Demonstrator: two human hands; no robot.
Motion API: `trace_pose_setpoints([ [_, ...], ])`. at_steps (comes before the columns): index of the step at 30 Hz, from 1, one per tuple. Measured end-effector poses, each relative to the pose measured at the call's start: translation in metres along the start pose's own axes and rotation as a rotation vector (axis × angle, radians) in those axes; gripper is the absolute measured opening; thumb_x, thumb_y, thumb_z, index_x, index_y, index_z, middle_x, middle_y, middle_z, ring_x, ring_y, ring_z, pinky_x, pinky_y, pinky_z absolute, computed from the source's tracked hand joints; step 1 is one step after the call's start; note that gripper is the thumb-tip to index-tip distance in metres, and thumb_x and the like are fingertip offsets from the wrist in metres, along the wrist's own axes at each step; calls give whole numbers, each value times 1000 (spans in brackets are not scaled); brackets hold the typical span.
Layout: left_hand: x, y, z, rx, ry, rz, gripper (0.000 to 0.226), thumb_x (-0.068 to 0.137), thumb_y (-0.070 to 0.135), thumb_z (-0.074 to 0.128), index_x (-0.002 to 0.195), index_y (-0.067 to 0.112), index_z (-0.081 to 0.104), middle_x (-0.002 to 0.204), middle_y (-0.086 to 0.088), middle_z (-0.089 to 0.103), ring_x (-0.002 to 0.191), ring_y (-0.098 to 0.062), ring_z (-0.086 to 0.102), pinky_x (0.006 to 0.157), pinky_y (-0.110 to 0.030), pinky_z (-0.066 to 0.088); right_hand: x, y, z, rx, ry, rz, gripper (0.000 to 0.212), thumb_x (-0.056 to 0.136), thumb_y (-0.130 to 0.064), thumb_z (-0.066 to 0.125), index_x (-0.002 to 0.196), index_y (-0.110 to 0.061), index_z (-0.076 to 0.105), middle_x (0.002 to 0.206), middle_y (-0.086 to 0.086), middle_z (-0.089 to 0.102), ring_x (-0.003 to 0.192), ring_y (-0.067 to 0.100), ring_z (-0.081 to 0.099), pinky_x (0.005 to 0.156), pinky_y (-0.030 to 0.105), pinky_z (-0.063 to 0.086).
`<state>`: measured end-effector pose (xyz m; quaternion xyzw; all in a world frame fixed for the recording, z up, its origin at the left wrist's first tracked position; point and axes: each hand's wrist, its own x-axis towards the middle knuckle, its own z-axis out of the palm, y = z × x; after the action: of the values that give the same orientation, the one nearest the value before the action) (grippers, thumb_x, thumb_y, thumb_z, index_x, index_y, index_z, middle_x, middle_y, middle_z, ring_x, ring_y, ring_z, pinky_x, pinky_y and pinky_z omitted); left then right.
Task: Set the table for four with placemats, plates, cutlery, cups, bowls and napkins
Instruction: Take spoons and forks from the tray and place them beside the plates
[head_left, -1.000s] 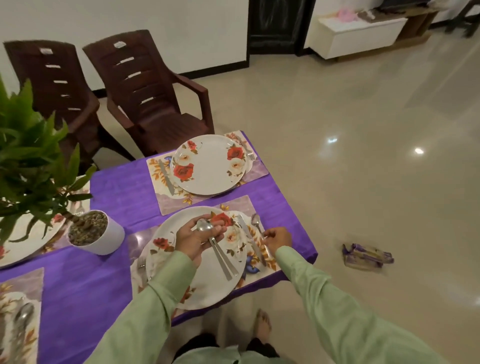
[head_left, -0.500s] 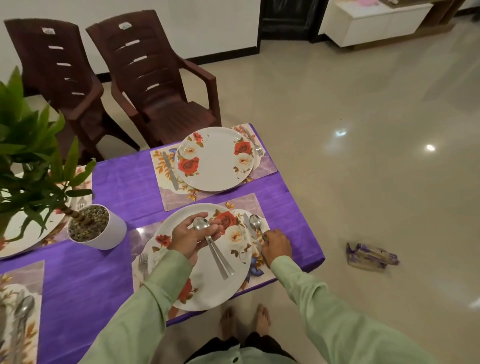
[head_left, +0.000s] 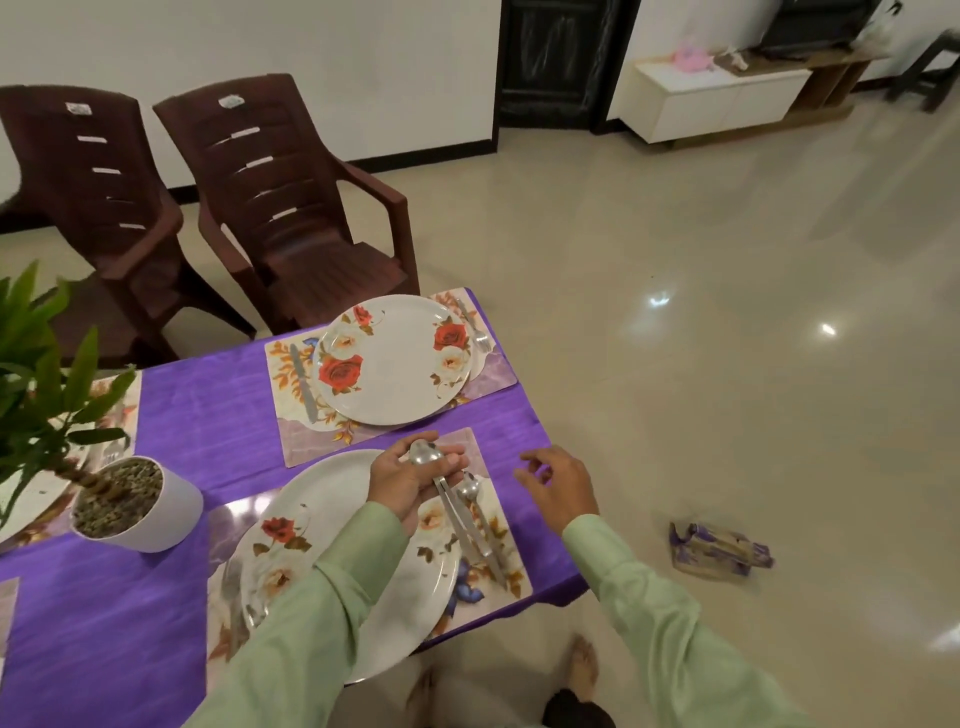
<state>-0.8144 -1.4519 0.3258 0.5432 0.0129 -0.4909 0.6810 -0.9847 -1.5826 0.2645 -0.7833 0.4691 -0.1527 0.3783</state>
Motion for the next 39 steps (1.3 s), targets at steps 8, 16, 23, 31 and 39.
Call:
trace_pose_setpoints([
  [8,42,-25,146,-83,-46,134,40,76,-17,68,111,-2,55,98,-29,70,80,-33,73,75,-41,61,49,-6,-123,273,-107,-81,19,82,-37,76,82,-19,73,74,-4,70,67,8,60,66,18,47],
  [16,74,-55,281,-123,-65,157,41,79,-11,70,114,1,52,100,-25,71,85,-32,73,75,-38,61,103,38,-210,373,-288,1,19,85,-14,73,68,-18,68,60,-2,61,47,7,49,51,22,41],
  [23,119,-56,332,-188,-39,128,34,86,-3,66,116,0,51,104,-28,70,90,-36,72,74,-39,61,164,61,-235,466,-276,92,23,88,-3,65,68,-15,64,60,3,61,49,15,49,41,19,37],
  [31,204,-33,360,-317,-20,152,32,100,13,52,125,-7,51,113,-29,67,99,-36,70,75,-39,61,275,66,-232,450,-327,78,19,92,0,58,75,-7,60,63,13,59,43,13,46,46,22,36],
  [39,281,39,357,-427,135,249,24,103,5,41,123,-6,48,113,-32,66,101,-43,68,83,-46,59,409,15,-227,458,-359,-34,13,95,-3,53,88,2,62,57,6,56,46,9,43,45,18,34],
])
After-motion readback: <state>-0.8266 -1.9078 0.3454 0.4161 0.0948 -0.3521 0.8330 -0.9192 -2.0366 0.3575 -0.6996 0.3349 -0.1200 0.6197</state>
